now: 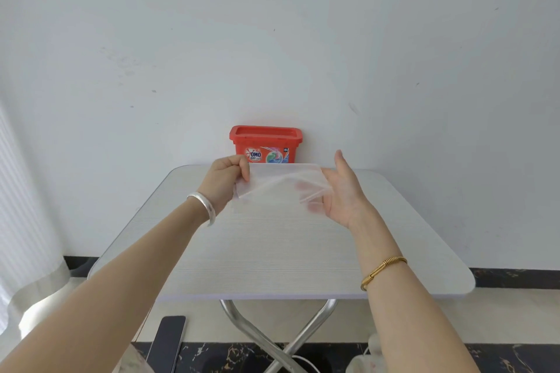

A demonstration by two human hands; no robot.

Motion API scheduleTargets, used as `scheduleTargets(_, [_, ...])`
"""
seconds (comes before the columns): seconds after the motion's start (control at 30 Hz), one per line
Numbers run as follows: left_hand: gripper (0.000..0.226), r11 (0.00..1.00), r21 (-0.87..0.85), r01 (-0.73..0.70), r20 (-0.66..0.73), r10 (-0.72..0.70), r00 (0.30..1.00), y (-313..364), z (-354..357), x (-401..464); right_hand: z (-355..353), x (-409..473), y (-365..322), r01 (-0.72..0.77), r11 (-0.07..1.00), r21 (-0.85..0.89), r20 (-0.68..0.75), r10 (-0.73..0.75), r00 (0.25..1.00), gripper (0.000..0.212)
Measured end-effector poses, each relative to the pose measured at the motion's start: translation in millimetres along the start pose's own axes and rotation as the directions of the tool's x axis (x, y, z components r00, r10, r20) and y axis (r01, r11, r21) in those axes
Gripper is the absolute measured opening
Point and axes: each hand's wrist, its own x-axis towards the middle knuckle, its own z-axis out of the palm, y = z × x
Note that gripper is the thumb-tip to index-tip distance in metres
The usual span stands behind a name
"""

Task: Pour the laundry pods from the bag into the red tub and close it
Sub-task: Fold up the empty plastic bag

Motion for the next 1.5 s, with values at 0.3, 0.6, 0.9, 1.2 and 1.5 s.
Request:
scheduleTargets(0.3, [0.039,0.997,-0.075,0.015,0.091,-0.008,0.996,6,-4,2,1,-7,5,0.152,0.977,-0.15,0.008,-0.153,0.988,0.011])
scheduleTargets(0.6, [0.042,0.901,-0.192,0.389,0.324,-0.316,0.892,5,5,-6,10,0,4,0.447,0.799,-0.403,-0.18,-0.548,0.817,0.02])
scheduleTargets(0.9, [0.02,0.928,-0.192,0.319,0.261,-0.265,0.928,12,9,-10,6,-11,0,0.301,0.872,-0.386,-0.108,-0.366,0.924,0.025])
scheduleTargets(1.2, [0.024,0.947,-0.122,0.298,0.359,-0.238,0.902,14,3,-11,1,-21,-5,0.276,0.948,-0.16,-0.038,-0.286,0.958,0.034])
scheduleTargets(1.5, [0.024,0.877,-0.351,0.327,0.213,-0.265,0.94,14,7,-8,5,-19,-7,0.308,0.948,-0.075,-0.021,-0.31,0.95,0.044])
